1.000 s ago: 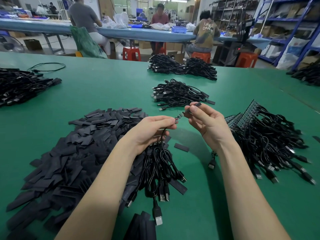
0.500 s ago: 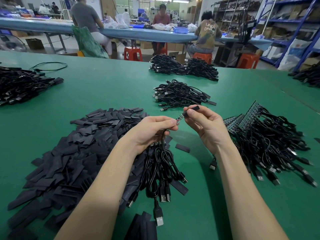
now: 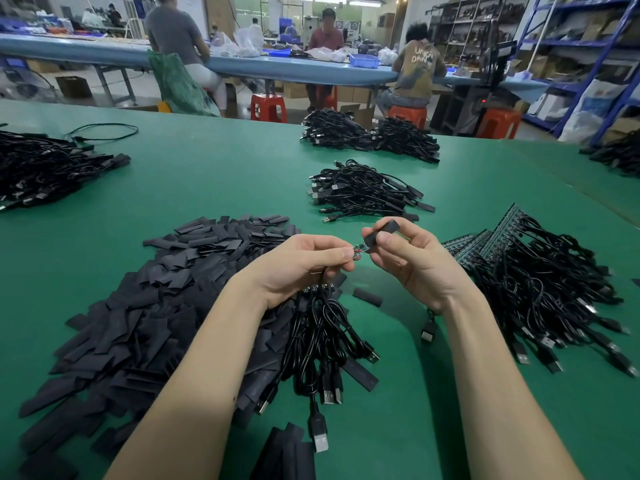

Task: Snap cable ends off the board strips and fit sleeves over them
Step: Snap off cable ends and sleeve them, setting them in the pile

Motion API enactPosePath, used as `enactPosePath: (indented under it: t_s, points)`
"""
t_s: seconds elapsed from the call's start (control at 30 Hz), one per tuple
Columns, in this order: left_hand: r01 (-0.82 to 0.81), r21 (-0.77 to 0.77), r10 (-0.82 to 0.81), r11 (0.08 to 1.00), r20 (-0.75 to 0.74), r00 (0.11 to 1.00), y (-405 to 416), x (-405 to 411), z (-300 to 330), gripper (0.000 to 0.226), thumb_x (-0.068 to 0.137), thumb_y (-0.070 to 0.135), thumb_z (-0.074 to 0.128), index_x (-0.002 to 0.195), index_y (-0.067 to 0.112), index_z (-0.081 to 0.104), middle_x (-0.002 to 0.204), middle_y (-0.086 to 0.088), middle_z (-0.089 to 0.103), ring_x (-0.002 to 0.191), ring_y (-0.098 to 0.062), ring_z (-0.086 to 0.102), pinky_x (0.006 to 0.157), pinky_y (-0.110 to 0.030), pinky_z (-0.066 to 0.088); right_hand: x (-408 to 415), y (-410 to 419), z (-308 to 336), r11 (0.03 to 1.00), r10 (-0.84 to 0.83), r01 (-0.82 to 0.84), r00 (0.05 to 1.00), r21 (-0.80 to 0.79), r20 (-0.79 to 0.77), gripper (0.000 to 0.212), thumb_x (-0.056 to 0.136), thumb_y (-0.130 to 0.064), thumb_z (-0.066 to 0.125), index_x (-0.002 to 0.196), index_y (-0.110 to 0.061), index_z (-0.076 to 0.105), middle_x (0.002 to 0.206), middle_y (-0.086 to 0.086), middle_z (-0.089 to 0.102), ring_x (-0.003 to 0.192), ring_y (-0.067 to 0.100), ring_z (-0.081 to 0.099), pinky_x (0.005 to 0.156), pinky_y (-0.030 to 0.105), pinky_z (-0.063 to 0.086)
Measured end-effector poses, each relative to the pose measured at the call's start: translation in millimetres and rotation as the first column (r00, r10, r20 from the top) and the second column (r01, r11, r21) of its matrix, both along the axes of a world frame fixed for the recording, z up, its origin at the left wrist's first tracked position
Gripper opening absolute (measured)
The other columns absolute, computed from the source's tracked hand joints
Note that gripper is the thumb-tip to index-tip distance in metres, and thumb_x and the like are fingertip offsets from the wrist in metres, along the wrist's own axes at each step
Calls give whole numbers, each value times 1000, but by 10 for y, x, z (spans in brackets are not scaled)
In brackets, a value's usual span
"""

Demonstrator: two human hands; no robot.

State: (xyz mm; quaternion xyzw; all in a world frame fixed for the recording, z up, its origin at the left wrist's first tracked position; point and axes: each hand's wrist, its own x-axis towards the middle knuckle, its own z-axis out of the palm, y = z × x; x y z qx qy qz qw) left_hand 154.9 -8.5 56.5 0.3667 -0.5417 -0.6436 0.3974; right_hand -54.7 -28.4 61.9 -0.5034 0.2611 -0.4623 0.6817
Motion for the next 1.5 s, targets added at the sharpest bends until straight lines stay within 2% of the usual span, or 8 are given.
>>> enactPosePath:
  t_s: [0.1,0.23,0.4,0.63,0.77,0.9,1.27,1.5]
  points:
    - [31,-38,-30,999,16,999,7,26,6,9,80,24,72,83,19,78,77,2,69,62,-5,53,62,-14,45,-2,27,10,999,43,-44,999,-32,-22,23,65,-24,90,84,-26,77,100,3,77,83,9,72,75,21,58]
    - [11,-66,-7,998,50,999,0,30,-1,9,79,25,73,84,18,77,77,1,70,61,-5,53,61,-13,45,10,27,7,999,25,-27,998,-36,-59,18,81,-10,72,83,-26,77,100,5,77,85,10,72,74,21,58]
    - [15,-74,-15,997,8,1000,-14,18,-12,9,81,21,70,87,15,73,75,2,68,61,-5,52,61,-13,44,21,22,-10,997,41,-42,999,-60,-28,20,70,-14,85,83,-26,76,98,3,77,85,9,71,76,22,58]
    - [-69,-77,69,995,-5,998,-57,-5,-36,12,85,21,71,93,12,72,78,2,70,63,-7,52,63,-15,45,126,-9,-54,996,-60,61,998,-64,16,15,79,-8,72,84,-21,75,99,7,77,86,13,71,78,22,57]
    - [-266,-277,294,923,62,954,-108,-100,-73,4,91,14,73,95,17,74,80,-5,76,64,-11,64,65,-18,51,148,-59,-87,978,-209,207,976,31,68,15,74,-10,76,89,-11,72,92,11,77,81,14,73,75,19,57]
    - [-308,-422,365,853,59,929,-126,-145,-146,10,85,12,80,94,16,79,83,-4,78,71,-16,73,73,-20,55,123,-94,-130,959,-275,270,960,83,57,10,74,-14,78,84,-11,78,91,10,77,80,12,73,74,17,57]
    - [-288,-528,403,799,116,908,-134,-143,-194,10,85,13,80,93,19,81,78,0,77,72,-13,72,72,-20,54,123,-139,-176,965,-235,228,971,128,50,10,75,-15,80,82,-8,79,93,12,76,82,15,73,75,19,57]
    - [-314,-522,411,793,78,908,-139,-156,-188,12,82,15,82,93,19,80,81,1,78,72,-19,74,74,-26,58,180,-111,-166,962,-238,225,969,153,71,27,78,-15,76,98,2,70,90,11,76,78,14,73,73,18,57]
